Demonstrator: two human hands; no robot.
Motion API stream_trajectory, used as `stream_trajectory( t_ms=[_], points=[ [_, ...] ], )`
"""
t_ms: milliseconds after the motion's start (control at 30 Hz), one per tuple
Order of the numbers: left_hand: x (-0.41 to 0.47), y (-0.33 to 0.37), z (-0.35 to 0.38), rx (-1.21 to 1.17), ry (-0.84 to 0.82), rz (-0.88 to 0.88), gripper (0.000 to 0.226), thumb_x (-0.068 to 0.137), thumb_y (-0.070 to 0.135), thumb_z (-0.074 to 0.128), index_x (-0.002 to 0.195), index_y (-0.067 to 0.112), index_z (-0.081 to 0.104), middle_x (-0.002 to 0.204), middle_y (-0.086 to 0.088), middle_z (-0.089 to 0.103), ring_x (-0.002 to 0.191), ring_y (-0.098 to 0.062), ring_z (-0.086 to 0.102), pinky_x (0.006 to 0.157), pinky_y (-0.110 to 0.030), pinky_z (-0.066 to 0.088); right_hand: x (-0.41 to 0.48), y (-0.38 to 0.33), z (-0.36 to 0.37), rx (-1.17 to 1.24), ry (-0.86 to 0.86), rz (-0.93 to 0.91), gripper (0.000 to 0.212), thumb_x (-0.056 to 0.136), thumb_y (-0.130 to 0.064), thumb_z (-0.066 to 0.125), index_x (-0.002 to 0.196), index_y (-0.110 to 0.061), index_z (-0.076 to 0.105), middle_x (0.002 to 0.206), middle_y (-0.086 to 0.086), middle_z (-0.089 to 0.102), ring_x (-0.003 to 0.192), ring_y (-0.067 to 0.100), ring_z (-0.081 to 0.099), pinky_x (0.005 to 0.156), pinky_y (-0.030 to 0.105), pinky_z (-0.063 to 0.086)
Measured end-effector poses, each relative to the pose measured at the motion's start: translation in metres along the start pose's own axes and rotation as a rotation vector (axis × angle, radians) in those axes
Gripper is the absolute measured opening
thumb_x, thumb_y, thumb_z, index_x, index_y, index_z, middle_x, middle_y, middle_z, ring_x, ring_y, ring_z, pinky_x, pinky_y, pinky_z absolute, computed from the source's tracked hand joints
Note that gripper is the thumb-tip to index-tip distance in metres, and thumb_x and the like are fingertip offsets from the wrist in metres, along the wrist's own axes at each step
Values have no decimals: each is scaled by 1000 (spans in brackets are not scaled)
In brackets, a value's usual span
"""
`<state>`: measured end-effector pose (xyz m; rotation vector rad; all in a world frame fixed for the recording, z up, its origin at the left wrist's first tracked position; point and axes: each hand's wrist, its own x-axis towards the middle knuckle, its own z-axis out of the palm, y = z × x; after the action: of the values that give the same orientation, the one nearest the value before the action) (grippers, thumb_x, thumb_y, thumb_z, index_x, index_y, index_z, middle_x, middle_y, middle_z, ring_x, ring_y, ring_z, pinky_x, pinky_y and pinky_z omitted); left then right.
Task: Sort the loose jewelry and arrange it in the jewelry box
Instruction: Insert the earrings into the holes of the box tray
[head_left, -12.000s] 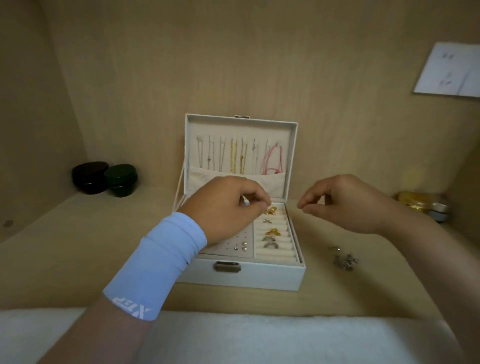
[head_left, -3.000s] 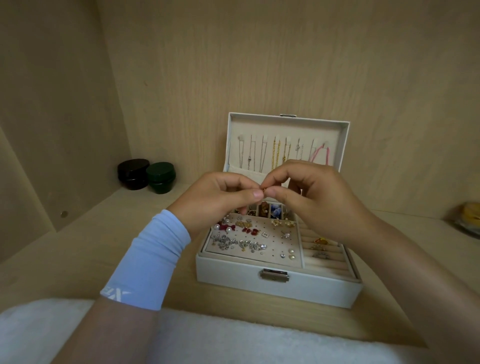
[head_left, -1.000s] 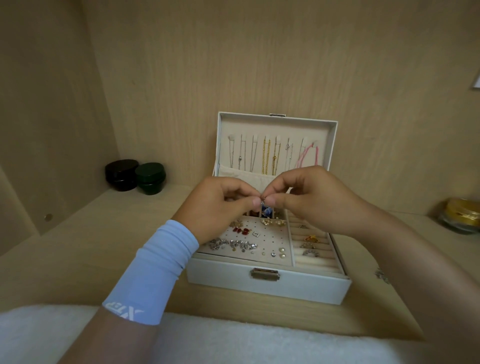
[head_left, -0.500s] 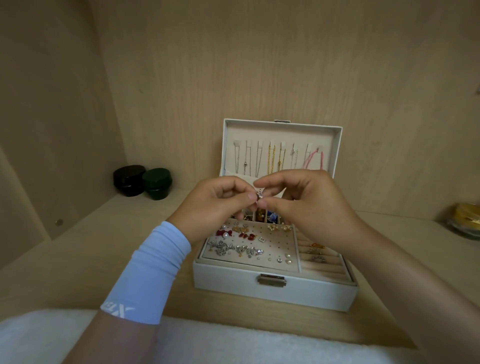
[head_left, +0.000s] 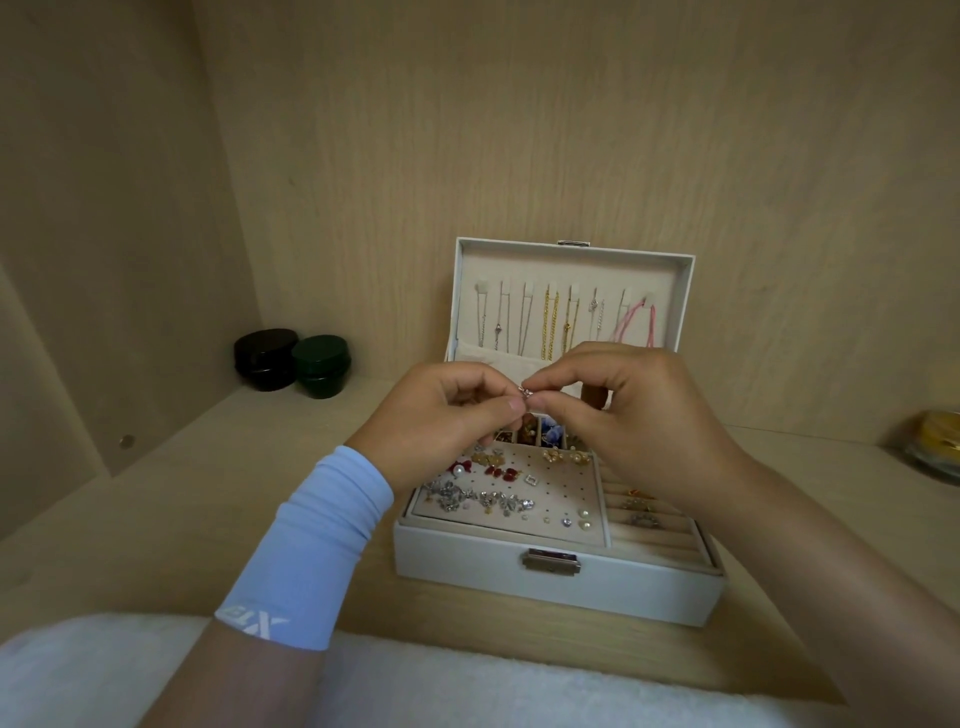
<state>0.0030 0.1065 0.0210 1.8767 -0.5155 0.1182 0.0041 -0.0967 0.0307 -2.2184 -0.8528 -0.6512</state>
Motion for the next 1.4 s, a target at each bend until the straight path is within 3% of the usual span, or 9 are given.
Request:
stream_trajectory(
  t_ms=[233,333,467,633,800,1133,1300,1400],
  points=[
    [1,-1,-3,8,-29,-4,10,92,15,65,87,16,74,81,-2,73,69,-15,62,72,-30,55,1,-1,1,23,2,-44,12,87,-28,75,97,-24,80,84,-16,72,63,17,61,63,30,52],
    [0,-1,-2,44,-32,-22,11,91,18,66,87,21,75,83,2,74,74,-20,65,73,-24,55,0,2,-5,3,-25,-16,12,86,-29,75,96,-25,80,84,-17,72,66,13,62,64,24,52],
    [-2,-6,-2,257,-40,-25,9,87,23,72,84,30,76,77,18,70,73,3,61,71,-13,47,-4,6,-16,-60,-240,26,7,82,-29,80,89,-31,79,80,-21,70,64,5,60,59,13,42],
    [-3,-5,1,433,-199,-13,7,80,25,78,81,32,78,76,22,69,70,2,58,69,-15,46,-10,3,-13,-159,-409,51,6,80,-30,83,82,-33,79,74,-25,65,72,-5,59,61,10,36],
    [-3,-6,3,463,-243,5,5,77,28,81,80,33,79,73,25,64,72,4,58,68,-15,44,-10,-3,-10,-237,-503,61,5,79,-30,81,79,-33,76,72,-27,63,74,-7,59,60,10,35],
    [-3,-6,6,511,-275,10,4,79,29,79,82,32,80,78,22,64,76,4,58,71,-14,44,-9,-7,-9,-319,-512,15,5,78,-31,80,77,-33,75,72,-25,62,75,-8,56,60,10,31],
    [-3,-5,7,502,-250,0,7,83,26,75,83,31,79,74,22,64,71,7,56,65,-7,40,-8,-7,-15,-280,-644,70,6,85,-35,76,90,-39,77,81,-28,62,80,-10,56,63,11,33],
    [-3,-6,7,490,-237,8,9,83,25,73,82,32,79,74,22,65,71,7,57,65,-7,40,-7,-3,-18,-211,-638,110,10,90,-28,71,93,-35,78,80,-27,60,79,-9,56,65,10,35]
  ],
)
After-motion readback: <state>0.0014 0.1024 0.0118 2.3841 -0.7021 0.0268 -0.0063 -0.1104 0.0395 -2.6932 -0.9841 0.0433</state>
